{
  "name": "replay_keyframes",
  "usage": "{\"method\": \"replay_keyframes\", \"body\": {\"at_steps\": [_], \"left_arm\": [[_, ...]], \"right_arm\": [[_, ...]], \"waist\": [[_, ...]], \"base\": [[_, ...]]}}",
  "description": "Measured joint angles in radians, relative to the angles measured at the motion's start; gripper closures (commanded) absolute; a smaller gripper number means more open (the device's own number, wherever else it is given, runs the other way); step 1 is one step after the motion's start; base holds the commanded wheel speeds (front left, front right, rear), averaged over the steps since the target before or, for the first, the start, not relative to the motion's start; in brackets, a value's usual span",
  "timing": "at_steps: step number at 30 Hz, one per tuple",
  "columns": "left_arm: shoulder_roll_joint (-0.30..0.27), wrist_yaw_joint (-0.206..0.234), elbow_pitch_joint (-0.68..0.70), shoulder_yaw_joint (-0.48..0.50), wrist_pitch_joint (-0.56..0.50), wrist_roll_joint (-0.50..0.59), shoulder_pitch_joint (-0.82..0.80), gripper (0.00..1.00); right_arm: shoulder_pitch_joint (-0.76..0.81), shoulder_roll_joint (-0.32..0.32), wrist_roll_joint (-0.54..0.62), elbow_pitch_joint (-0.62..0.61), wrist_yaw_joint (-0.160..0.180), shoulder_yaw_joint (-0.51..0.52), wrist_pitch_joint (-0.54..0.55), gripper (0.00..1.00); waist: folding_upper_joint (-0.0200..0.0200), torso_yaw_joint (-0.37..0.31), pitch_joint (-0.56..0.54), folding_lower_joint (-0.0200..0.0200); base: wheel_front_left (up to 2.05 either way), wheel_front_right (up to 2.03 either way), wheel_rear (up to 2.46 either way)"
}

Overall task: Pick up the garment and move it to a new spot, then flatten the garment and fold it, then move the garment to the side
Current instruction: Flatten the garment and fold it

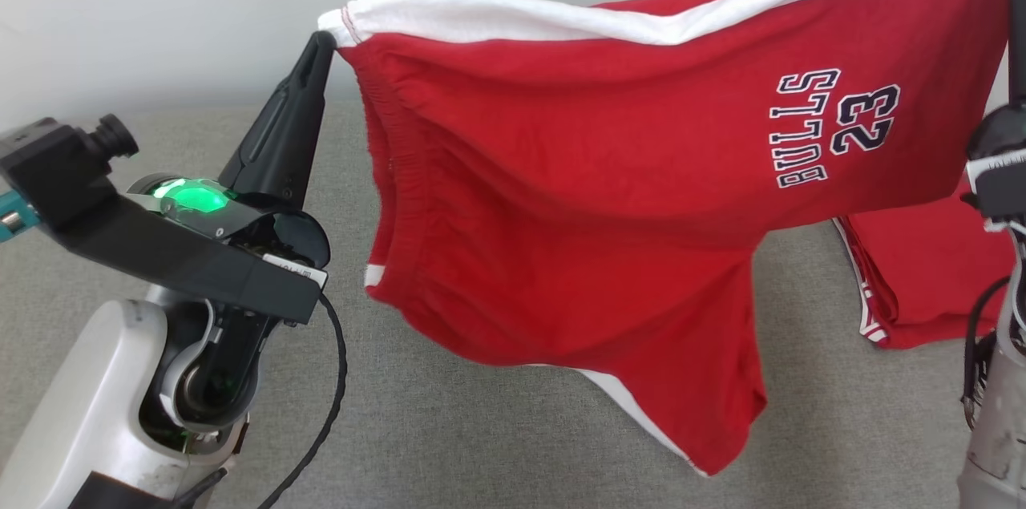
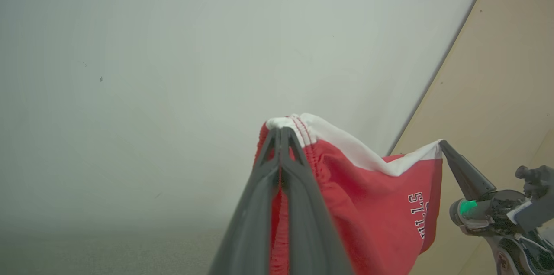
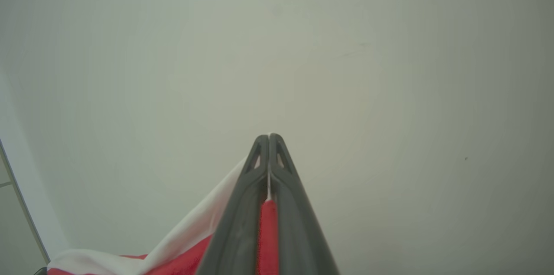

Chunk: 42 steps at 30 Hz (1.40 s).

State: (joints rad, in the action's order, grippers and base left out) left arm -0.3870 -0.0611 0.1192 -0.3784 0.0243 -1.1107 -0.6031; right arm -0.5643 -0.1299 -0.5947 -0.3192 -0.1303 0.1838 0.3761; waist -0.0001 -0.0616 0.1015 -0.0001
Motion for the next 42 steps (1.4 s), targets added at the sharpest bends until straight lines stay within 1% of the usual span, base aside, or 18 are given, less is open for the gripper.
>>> {"method": "replay_keyframes", "body": {"at_steps": [4, 8, 11, 14, 17, 20, 22, 23, 25, 27, 29, 30, 33, 36, 38, 42], "left_arm": [[0.001, 0.014, -0.012, -0.008, -0.015, -0.005, -0.003, 1.0], [0.004, 0.027, -0.044, -0.007, -0.026, -0.009, -0.022, 1.0], [0.015, 0.032, -0.105, 0.0, -0.036, -0.016, -0.084, 1.0], [0.04, 0.035, -0.193, -0.001, -0.053, -0.016, -0.191, 1.0], [0.04, 0.03, -0.291, -0.01, -0.061, 0.031, -0.329, 1.0], [0.049, 0.023, -0.36, 0.011, -0.019, 0.072, -0.476, 1.0], [0.054, 0.005, -0.397, 0.016, 0.021, 0.104, -0.556, 1.0], [0.061, -0.013, -0.42, 0.022, 0.056, 0.119, -0.614, 1.0], [0.069, -0.035, -0.441, 0.017, 0.08, 0.122, -0.637, 1.0], [0.074, -0.047, -0.455, 0.002, 0.097, 0.122, -0.63, 1.0], [0.067, -0.055, -0.456, -0.03, 0.112, 0.129, -0.599, 1.0], [0.061, -0.062, -0.456, -0.049, 0.123, 0.136, -0.569, 1.0], [0.05, -0.063, -0.444, -0.103, 0.163, 0.136, -0.453, 1.0], [0.029, -0.064, -0.415, -0.163, 0.193, 0.131, -0.325, 1.0], [0.02, -0.069, -0.39, -0.191, 0.21, 0.114, -0.241, 1.0], [-0.014, -0.07, -0.353, -0.206, 0.23, 0.105, -0.079, 1.0]], "right_arm": [[-0.015, 0.01, 0.006, 0.053, 0.0, -0.006, -0.005, 1.0], [-0.054, 0.015, 0.003, 0.12, 0.0, -0.021, 0.023, 1.0], [-0.141, 0.003, 0.041, 0.231, 0.0, -0.049, 0.03, 1.0], [-0.281, -0.004, 0.089, 0.386, 0.0, -0.082, 0.006, 1.0], [-0.457, 0.004, 0.146, 0.541, 0.0, -0.1, -0.07, 1.0], [-0.642, 0.012, 0.202, 0.65, 0.0, -0.112, -0.188, 1.0], [-0.733, 0.018, 0.224, 0.707, 0.0, -0.12, -0.271, 1.0], [-0.796, 0.019, 0.236, 0.761, 0.0, -0.129, -0.325, 1.0], [-0.822, 0.019, 0.224, 0.809, 0.0, -0.155, -0.344, 1.0], [-0.815, 0.008, 0.213, 0.844, 0.0, -0.204, -0.347, 1.0], [-0.785, -0.014, 0.175, 0.86, 0.0, -0.252, -0.331, 1.0], [-0.757, -0.028, 0.152, 0.858, 0.0, -0.282, -0.318, 1.0], [-0.633, -0.079, 0.086, 0.818, 0.0, -0.361, -0.263, 1.0], [-0.474, -0.13, -0.027, 0.715, 0.0, -0.403, -0.17, 1.0], [-0.351, -0.187, -0.081, 0.619, 0.0, -0.418, -0.103, 1.0], [-0.093, -0.261, -0.171, 0.425, 0.0, -0.348, 0.015, 1.0]], "waist": [[0.0002, 0.001, 0.01, 0.0001], [0.0002, 0.0, 0.03, 0.0001], [0.0002, -0.004, 0.056, 0.0001], [0.0002, -0.01, 0.094, 0.0001], [0.0003, -0.019, 0.141, 0.0003], [0.0003, -0.029, 0.194, 0.0004], [0.0003, -0.036, 0.23, 0.0003], [0.0003, -0.042, 0.263, 0.0004], [0.0003, -0.048, 0.292, 0.0004], [0.0004, -0.052, 0.316, 0.0005], [0.0004, -0.055, 0.332, 0.0005], [0.0004, -0.055, 0.336, 0.0006], [0.0004, -0.051, 0.332, 0.0005], [0.0003, -0.048, 0.311, 0.0002], [0.0003, -0.043, 0.29, 0.0001], [0.0002, -0.033, 0.242, -0.0002]], "base": [[0.0, 0.0, 0.0], [0.0, 0.0, 0.0], [0.0, 0.0, 0.0], [0.0, 0.0, 0.0], [0.0, 0.0, 0.0], [0.0, 0.0, 0.0], [0.0, 0.0, 0.0], [0.0, 0.0, 0.0], [0.0, 0.0, 0.0], [0.0, 0.0, 0.0], [0.0, 0.0, 0.0], [0.0, 0.0, 0.0], [0.0, 0.0, 0.0], [0.0, 0.0, 0.0], [0.0, 0.0, 0.0], [0.0, 0.0, 0.0]]}}
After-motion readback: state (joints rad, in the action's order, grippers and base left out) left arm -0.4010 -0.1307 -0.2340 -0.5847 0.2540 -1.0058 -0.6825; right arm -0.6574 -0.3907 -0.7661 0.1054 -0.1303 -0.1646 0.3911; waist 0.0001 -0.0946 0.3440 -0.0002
